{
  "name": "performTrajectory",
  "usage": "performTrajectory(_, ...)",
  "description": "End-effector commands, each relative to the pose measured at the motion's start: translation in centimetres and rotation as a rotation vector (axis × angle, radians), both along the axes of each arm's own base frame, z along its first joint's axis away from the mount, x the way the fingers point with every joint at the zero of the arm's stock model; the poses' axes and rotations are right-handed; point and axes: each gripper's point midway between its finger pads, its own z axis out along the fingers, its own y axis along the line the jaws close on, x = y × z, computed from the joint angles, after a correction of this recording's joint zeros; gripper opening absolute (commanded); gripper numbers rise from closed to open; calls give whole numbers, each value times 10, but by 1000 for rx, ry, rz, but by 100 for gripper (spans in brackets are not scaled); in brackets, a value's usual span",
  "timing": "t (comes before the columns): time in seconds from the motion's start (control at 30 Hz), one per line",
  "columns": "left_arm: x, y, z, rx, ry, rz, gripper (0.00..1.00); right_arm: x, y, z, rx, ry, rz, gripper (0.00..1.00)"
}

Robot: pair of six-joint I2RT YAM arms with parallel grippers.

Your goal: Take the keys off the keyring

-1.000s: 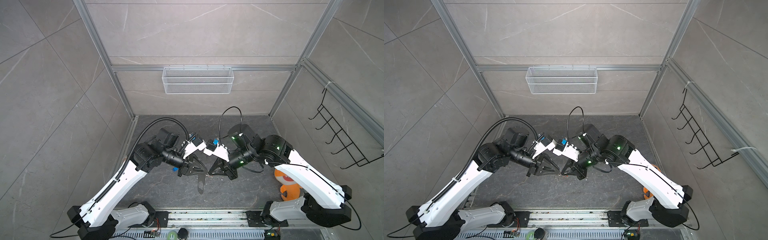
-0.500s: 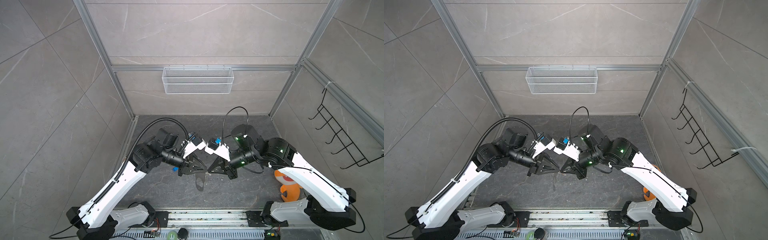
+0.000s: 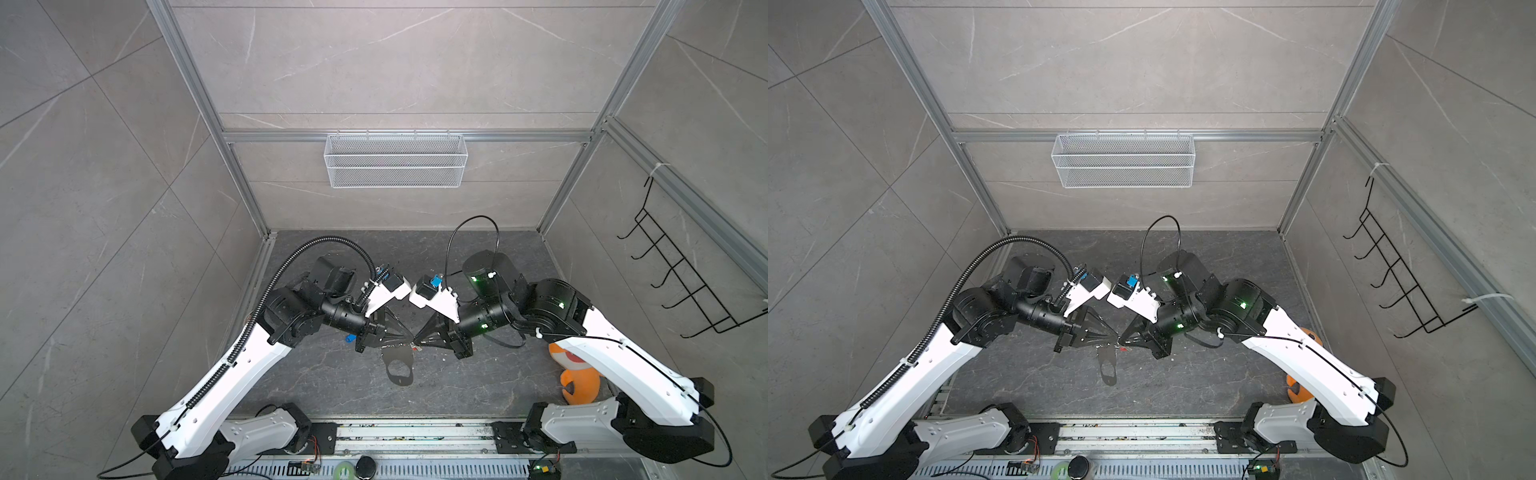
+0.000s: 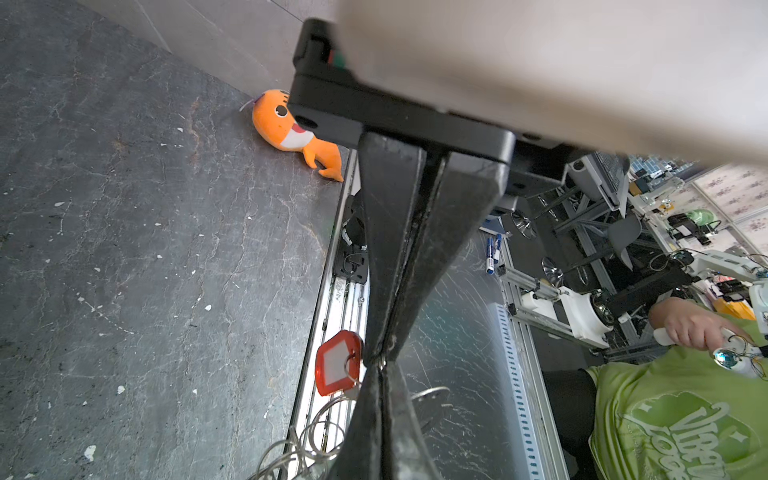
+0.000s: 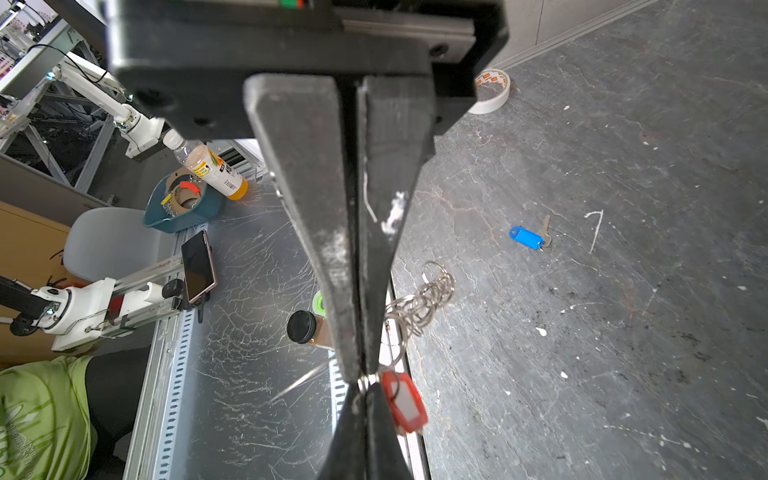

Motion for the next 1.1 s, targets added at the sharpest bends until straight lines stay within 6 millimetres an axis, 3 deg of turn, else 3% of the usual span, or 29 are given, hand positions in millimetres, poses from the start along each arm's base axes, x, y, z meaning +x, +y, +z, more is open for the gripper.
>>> performTrajectory(0.0, -6, 1, 9, -49, -20, -27, 0, 4, 5, 18, 73, -44, -17, 0)
performTrajectory(0.17, -4, 4, 13, -94, -96, 12, 0, 5, 6, 22, 88, -45, -24, 0)
performTrajectory(0.27, -6, 8, 19, -149, -152, 30, 0, 7, 5, 29, 120, -69, -45, 5)
performTrajectory(0.43, -8, 10, 26, -224, -199, 44, 0, 6, 1, 41, 177, -105, -61, 28)
performTrajectory(0.57, -10, 13, 29, -257, -226, 50, 0, 6, -5, 45, 211, -129, -82, 36)
performTrajectory(0.83, -18, 14, 39, -302, -239, 12, 0, 0, -11, 17, 215, -120, -81, 46)
performTrajectory(1.07, -23, 14, 44, -327, -223, -15, 0, -2, -6, 10, 255, -127, -55, 50)
